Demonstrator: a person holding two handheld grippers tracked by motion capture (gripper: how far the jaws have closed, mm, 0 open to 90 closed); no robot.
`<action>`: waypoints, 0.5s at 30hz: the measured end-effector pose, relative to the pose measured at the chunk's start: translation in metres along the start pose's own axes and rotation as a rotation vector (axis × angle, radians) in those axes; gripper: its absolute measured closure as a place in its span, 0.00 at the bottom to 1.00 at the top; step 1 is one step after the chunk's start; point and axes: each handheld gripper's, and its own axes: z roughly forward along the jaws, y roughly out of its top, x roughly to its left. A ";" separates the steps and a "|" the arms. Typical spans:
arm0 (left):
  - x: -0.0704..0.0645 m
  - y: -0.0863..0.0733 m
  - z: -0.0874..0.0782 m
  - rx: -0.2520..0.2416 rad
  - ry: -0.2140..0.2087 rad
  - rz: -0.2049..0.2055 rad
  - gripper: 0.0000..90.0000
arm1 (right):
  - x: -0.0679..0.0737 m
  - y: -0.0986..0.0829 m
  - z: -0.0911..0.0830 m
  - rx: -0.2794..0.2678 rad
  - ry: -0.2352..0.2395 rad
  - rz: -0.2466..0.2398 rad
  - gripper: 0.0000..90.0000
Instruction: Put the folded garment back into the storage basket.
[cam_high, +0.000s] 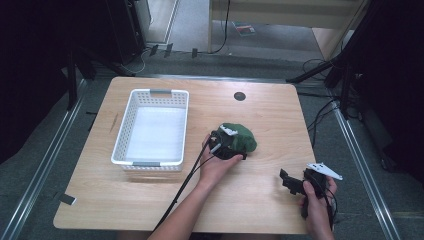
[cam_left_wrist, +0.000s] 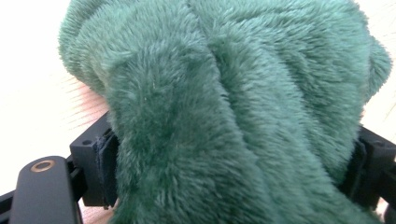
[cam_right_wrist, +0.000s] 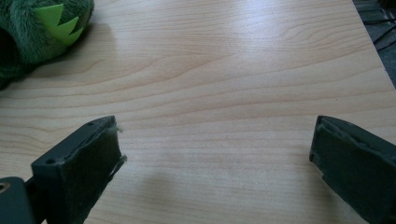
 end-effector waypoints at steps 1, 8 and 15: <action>0.000 0.000 -0.001 -0.004 -0.001 0.003 0.18 | 0.000 0.000 0.000 0.000 0.000 0.000 0.02; 0.004 0.005 -0.011 -0.040 -0.013 -0.005 0.27 | 0.000 0.000 0.000 0.000 -0.001 0.000 0.02; 0.008 0.012 -0.026 -0.077 -0.024 -0.008 0.29 | 0.000 0.000 0.000 0.000 -0.002 -0.002 0.02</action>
